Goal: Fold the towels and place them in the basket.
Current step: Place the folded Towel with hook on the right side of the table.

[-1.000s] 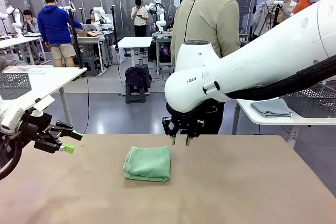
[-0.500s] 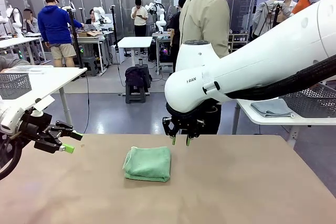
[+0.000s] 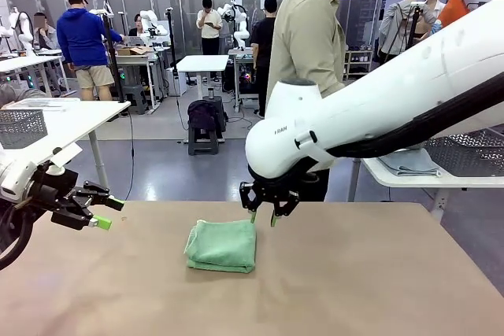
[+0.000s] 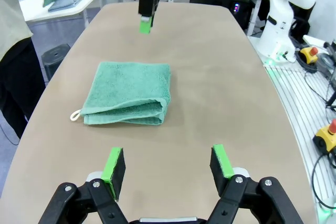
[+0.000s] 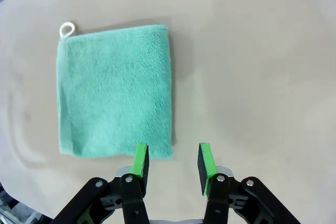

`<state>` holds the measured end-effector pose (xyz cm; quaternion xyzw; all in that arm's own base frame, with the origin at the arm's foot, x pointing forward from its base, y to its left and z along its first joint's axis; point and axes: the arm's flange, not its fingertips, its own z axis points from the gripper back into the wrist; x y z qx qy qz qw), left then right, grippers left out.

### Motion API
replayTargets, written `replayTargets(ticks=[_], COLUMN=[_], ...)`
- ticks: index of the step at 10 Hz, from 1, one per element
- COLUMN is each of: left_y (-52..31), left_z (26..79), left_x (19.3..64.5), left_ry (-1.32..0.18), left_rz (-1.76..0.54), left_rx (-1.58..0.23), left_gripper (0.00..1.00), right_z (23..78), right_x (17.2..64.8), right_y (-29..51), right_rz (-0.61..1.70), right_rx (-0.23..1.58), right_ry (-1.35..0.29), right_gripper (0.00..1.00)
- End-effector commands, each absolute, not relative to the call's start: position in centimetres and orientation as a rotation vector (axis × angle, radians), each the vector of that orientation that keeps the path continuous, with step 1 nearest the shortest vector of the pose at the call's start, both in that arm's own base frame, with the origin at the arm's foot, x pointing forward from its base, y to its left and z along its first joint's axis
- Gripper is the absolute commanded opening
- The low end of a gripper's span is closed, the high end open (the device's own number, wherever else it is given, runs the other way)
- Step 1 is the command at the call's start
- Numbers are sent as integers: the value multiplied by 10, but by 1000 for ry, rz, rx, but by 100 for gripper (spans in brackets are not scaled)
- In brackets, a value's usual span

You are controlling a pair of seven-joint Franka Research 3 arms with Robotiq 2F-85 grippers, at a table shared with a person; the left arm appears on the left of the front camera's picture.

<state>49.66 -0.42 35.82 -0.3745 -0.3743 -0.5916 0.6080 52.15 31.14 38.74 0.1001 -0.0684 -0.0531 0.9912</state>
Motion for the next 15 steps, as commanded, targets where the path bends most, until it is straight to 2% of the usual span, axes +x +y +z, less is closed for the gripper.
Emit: replayTargets(ticks=[1,7,12,13,14,15], left_y=[-3,-3,-3,-3,-3,-3], left_z=[360,360,360,360,360,360], left_x=[496,496,496,496,496,496], left_ry=[-855,-855,-855,-855,-855,-855], left_rz=[-1368,-1368,-1368,-1368,-1368,-1368], left_rx=[-877,-877,-877,-877,-877,-877], left_gripper=[83,83,83,83,83,83], right_z=[359,302,284,283,282,283], right_x=[536,533,536,536,536,537], right_y=[309,305,308,308,307,306], right_rz=[-101,-76,-52,-50,-47,-47], right_rx=[295,370,394,399,407,412], right_ry=[-153,-209,-228,-232,-228,-224], right_gripper=[49,49,49,30,30,10])
